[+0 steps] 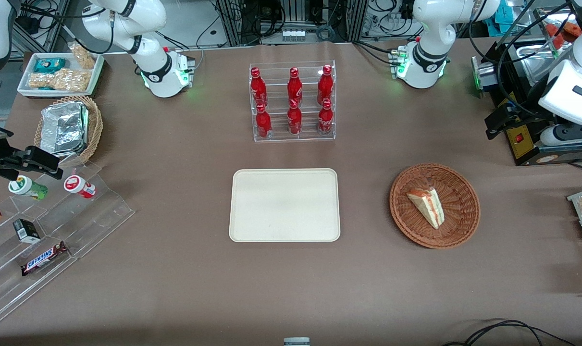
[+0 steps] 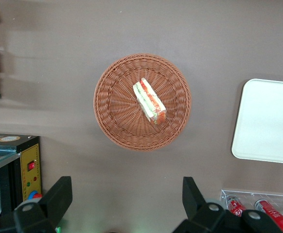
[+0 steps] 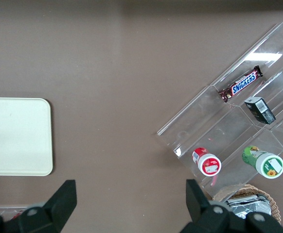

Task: Place sandwich from basket to tray

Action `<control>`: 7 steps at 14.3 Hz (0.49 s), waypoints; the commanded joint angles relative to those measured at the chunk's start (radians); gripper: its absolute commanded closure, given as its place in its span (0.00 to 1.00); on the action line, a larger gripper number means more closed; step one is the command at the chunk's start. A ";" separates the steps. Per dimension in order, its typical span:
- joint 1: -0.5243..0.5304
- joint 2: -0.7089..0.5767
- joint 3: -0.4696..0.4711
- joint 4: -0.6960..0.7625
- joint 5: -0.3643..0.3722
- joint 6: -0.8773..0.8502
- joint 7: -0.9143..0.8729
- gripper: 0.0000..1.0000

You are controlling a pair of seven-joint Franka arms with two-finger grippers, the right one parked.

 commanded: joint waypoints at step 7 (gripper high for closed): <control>-0.006 0.066 0.004 -0.006 -0.002 -0.027 -0.011 0.00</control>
